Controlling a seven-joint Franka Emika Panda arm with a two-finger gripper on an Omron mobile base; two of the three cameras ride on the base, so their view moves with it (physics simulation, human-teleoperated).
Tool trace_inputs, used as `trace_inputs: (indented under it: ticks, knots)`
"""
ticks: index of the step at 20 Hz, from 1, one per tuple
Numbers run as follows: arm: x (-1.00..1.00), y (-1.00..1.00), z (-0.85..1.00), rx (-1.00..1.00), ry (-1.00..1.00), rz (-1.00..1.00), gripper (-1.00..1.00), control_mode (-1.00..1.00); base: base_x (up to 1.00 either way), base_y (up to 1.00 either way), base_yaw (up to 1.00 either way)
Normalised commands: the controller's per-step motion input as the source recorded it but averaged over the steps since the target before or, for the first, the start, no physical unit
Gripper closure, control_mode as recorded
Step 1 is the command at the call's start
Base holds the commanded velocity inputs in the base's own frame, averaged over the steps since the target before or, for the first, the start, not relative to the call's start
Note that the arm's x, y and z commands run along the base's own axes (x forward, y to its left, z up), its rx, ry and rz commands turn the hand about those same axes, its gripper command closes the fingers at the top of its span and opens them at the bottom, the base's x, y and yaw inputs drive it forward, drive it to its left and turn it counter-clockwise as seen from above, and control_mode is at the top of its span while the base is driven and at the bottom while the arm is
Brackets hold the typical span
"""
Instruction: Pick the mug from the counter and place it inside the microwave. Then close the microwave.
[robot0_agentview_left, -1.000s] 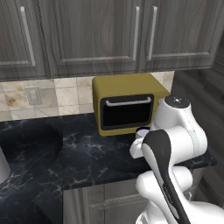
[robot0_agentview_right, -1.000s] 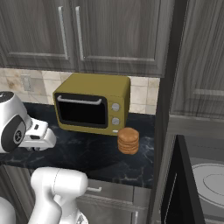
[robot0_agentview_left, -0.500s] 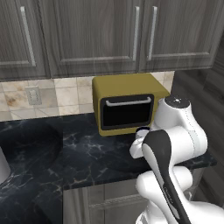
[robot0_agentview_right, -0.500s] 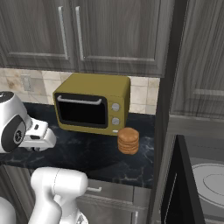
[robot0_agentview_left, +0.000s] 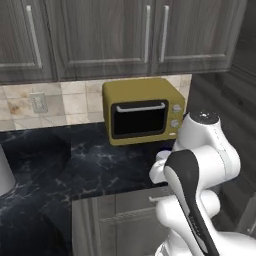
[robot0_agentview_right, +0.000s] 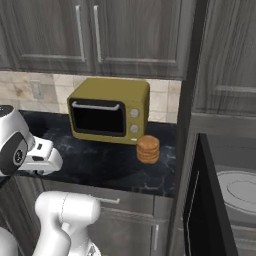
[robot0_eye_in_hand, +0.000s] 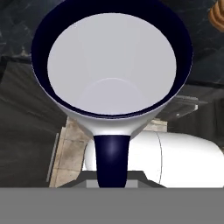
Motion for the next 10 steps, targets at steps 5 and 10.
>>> trace_inputs:
  ticks: [5, 10]
  knots:
    - [0.00, 0.00, 0.00, 0.00, 0.00, 0.00, 1.00, 1.00, -0.69, 0.03, -0.19]
    - [0.00, 0.00, 0.00, 0.00, 0.00, 0.00, 1.00, 1.00, -0.33, 0.00, -0.31]
